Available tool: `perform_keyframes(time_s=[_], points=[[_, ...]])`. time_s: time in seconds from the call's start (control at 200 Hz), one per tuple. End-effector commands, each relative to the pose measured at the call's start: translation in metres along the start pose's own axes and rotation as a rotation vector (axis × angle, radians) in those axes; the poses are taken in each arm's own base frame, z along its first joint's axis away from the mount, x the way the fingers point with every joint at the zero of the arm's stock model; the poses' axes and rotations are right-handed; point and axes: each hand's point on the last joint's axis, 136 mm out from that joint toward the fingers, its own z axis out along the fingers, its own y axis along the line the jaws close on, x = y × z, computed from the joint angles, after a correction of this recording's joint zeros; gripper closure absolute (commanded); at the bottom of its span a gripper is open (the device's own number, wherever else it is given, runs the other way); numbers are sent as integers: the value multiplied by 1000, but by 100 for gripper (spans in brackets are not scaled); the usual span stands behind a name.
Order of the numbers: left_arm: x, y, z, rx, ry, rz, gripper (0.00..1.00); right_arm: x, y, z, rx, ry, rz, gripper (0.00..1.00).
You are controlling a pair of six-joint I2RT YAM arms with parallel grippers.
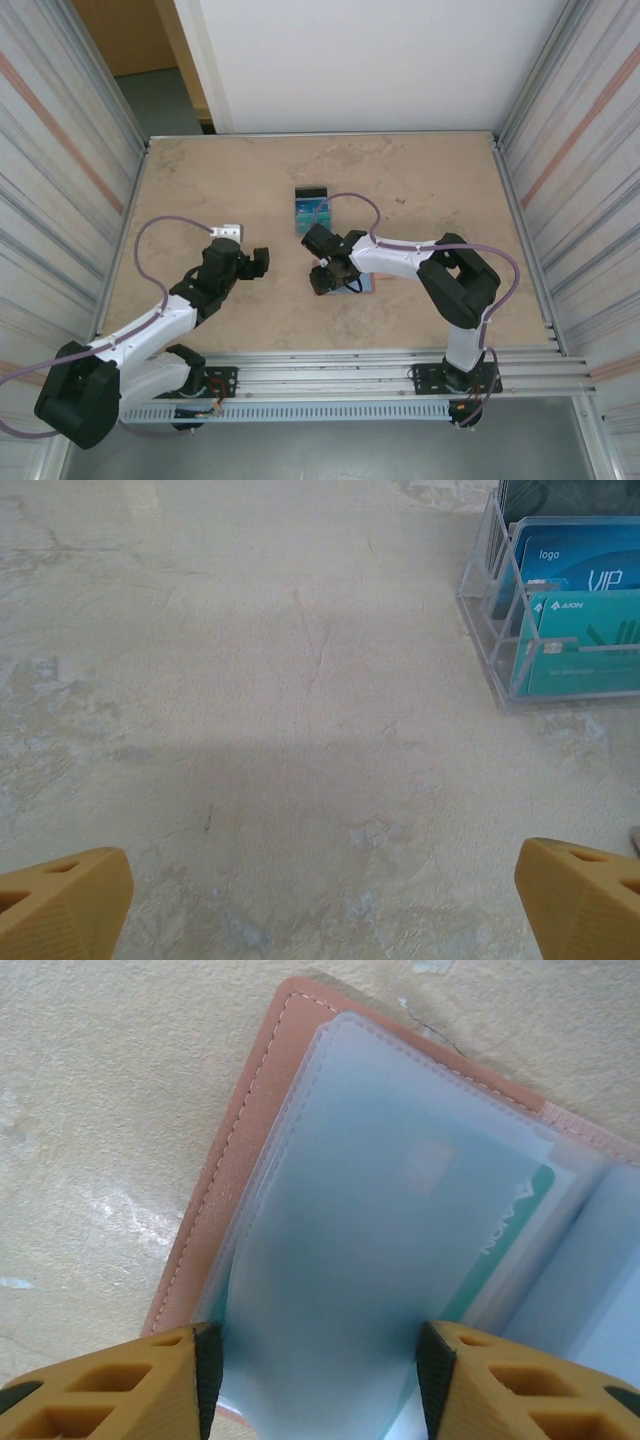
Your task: Take the credit cards out of the card holder
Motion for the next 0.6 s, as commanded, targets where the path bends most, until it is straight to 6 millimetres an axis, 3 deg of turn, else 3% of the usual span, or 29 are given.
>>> perform_keyframes(time_s=[0.0, 0.261, 0.596], points=[[-15, -4, -5, 0, -30, -6, 1, 8, 4, 7, -5, 44, -3, 51], [-24, -12, -12, 12, -55, 23, 1, 0, 3, -4, -5, 5, 2, 68], [-40, -26, -28, 11, -120, 65, 1, -8, -5, -18, 24, -56, 10, 80]])
